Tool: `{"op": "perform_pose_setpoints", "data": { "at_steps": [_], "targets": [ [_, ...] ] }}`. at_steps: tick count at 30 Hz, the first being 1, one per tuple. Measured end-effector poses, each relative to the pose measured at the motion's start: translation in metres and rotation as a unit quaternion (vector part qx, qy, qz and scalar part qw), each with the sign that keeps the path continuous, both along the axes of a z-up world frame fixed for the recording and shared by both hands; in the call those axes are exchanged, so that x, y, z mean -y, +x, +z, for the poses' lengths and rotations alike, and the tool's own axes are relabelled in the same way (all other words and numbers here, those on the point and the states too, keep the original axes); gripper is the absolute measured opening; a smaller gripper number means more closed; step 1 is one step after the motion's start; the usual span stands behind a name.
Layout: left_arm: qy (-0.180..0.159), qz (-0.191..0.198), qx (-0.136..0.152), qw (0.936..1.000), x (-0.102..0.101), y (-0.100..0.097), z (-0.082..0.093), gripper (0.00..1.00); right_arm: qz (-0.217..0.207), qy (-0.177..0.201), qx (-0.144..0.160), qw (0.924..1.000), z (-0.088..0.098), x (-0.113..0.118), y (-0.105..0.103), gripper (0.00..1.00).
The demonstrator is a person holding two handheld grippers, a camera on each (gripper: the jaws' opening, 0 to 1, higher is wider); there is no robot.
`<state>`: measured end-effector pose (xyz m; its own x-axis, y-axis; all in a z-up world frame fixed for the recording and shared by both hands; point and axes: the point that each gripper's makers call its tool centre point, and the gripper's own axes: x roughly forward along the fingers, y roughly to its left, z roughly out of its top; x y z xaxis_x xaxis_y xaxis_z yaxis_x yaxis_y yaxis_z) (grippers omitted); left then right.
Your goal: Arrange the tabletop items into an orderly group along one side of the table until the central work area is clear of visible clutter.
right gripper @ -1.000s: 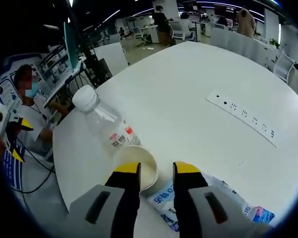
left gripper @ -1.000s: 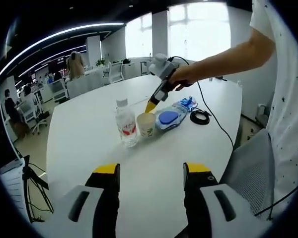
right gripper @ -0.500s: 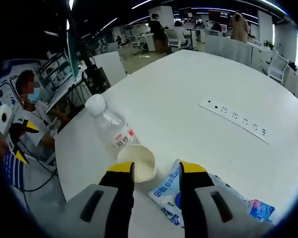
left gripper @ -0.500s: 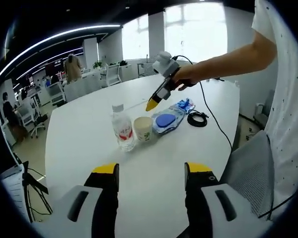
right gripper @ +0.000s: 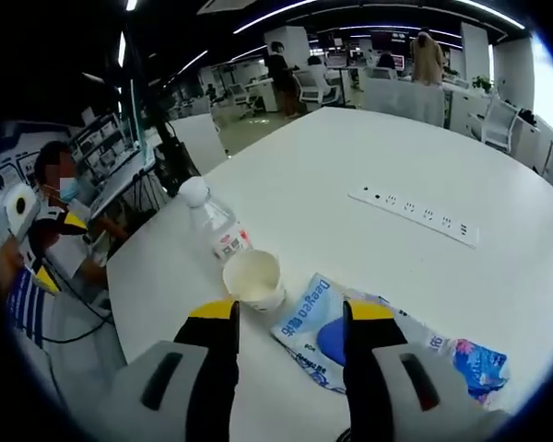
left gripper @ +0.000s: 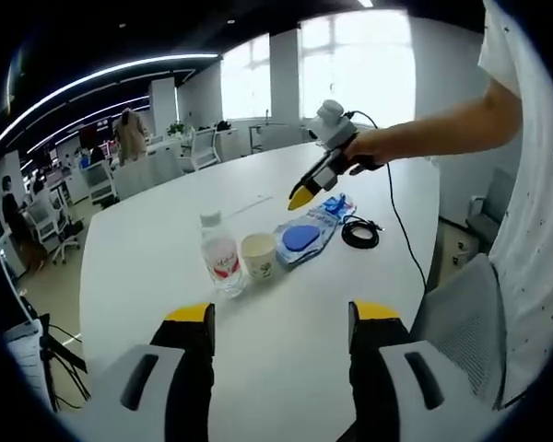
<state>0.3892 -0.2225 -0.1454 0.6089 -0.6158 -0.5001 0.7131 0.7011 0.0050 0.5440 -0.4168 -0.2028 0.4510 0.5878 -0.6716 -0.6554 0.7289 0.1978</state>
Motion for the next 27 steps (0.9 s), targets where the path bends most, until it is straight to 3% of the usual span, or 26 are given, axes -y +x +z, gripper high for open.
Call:
{"op": "perform_pose_setpoints", "data": {
  "at_steps": [13,27],
  "targets": [
    [0.013,-0.036,0.007,0.9993,0.02,0.002,0.005,0.63,-0.047,0.019,0.025,0.9984,0.028,0.048,-0.029,0.49],
    [0.024,-0.069,0.006,0.9973,0.043,0.0,0.004,0.63,-0.087,0.024,0.04,0.9951,0.034,0.103,-0.066,0.53]
  ]
}}
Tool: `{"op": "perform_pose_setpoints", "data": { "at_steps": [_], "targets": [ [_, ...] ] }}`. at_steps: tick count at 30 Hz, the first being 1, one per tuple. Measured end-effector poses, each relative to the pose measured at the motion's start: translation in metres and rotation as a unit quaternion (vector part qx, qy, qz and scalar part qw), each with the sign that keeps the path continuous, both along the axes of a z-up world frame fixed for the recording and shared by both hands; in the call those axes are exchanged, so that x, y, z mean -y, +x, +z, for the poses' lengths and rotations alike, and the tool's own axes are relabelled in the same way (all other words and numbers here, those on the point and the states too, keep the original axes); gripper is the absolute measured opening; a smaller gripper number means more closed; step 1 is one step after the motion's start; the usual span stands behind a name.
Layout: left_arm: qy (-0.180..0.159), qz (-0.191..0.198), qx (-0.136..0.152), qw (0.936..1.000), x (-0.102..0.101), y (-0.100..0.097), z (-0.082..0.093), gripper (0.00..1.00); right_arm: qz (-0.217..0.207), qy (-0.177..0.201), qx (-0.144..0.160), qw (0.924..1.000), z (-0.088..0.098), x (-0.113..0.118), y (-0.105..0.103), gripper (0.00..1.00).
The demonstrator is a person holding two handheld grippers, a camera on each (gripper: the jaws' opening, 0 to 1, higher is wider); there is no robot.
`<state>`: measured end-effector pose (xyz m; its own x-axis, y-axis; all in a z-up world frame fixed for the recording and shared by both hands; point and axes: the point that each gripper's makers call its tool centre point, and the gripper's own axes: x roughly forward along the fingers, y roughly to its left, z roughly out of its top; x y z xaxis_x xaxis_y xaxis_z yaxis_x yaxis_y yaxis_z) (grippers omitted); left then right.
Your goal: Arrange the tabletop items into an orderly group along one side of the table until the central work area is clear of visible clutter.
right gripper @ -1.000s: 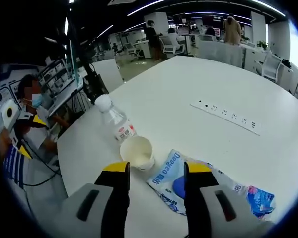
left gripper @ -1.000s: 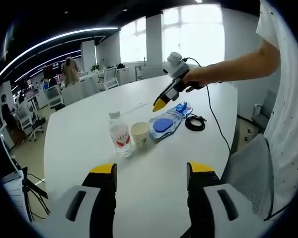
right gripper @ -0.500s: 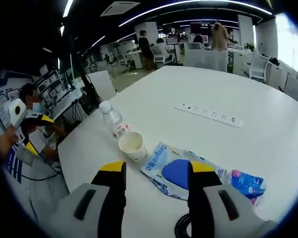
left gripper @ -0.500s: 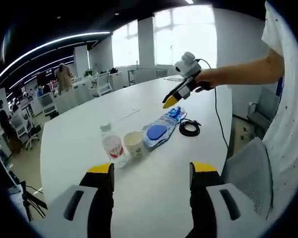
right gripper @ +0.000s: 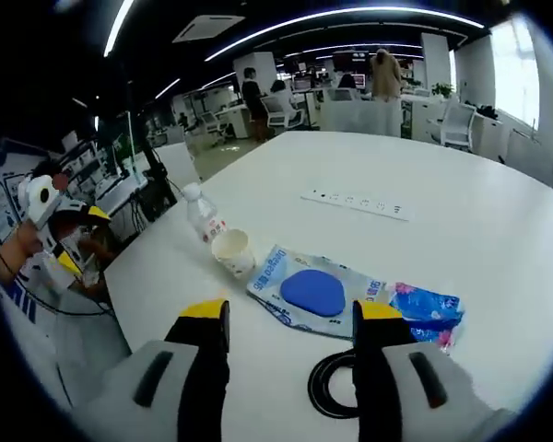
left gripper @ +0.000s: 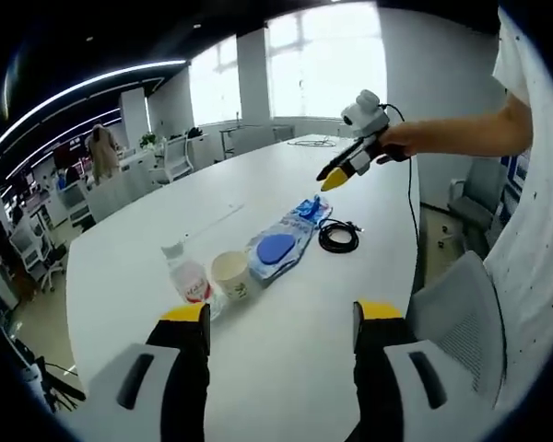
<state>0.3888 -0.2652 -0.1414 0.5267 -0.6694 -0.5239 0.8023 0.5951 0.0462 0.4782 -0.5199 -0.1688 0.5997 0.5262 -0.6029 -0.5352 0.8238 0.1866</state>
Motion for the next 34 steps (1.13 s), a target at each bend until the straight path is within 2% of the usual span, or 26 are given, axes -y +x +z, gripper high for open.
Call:
{"op": "perform_pose_setpoints", "data": {
  "at_steps": [17,34],
  "targets": [
    [0.005,-0.015,-0.02,0.9997,0.02,-0.004,-0.016,0.66,-0.04,0.022,0.005,0.9989,-0.01,0.044,-0.048,0.6],
    [-0.006,0.002,-0.056,0.9984,0.027,-0.005,-0.04,0.69,-0.047,0.047,-0.008,0.9978,-0.031,0.061,-0.084,0.67]
  ]
}}
